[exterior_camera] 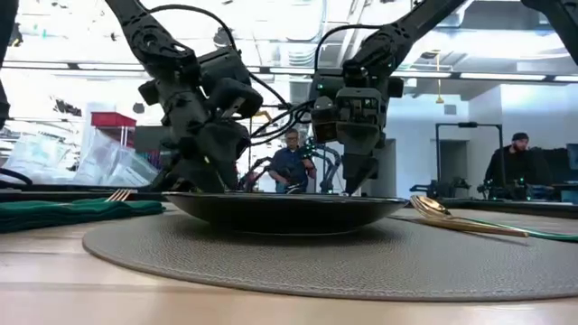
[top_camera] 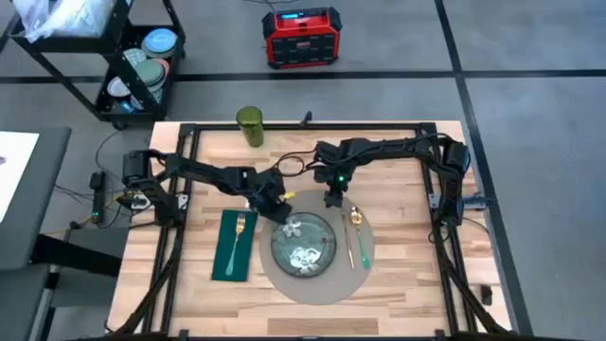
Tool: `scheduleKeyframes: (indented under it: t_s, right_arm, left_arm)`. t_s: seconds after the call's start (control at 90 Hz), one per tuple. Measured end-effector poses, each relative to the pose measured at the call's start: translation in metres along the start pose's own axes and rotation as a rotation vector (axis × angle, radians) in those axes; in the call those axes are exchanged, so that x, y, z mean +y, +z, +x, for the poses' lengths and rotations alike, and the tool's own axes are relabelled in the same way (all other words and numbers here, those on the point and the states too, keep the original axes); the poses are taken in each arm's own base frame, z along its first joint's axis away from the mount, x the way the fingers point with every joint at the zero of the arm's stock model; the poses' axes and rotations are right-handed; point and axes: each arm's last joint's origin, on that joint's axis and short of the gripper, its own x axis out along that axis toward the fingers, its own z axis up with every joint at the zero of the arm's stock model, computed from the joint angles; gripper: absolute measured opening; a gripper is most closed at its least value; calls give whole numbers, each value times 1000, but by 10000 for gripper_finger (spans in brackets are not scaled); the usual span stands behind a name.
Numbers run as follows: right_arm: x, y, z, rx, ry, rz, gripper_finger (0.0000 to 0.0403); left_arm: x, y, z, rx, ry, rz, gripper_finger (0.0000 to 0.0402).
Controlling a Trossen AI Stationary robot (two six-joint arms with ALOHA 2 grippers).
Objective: Set table place
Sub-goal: Put the green plate on the gray table mat
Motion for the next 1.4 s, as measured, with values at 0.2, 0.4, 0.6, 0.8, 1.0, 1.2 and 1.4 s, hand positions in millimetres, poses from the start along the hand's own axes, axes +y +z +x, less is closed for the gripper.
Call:
scheduleKeyframes:
  t_s: [0.2,0.4,0.6,0.8,1.0,1.2,1.4]
  right_arm:
    - [5,-1,3,10,7,-10,145]
    - [13,-2,8,22,12,-39,145]
    - [17,-2,10,29,15,-50,145]
    - [16,-2,10,24,14,-53,145]
    - [16,-1,10,21,-2,-53,145]
    - [11,-1,9,8,-167,-31,91]
    - [6,3,7,-20,-177,-79,9]
  left_arm:
    - [0,0,0,-21,14,-76,87]
    - [-5,4,0,-12,-75,-15,88]
    - [-17,14,-7,29,-299,93,129]
    - [0,16,-8,-39,-110,150,188]
    - [23,12,-12,-17,119,61,228]
    - [18,10,-9,-39,119,2,214]
    - [19,10,-10,-75,182,-55,89]
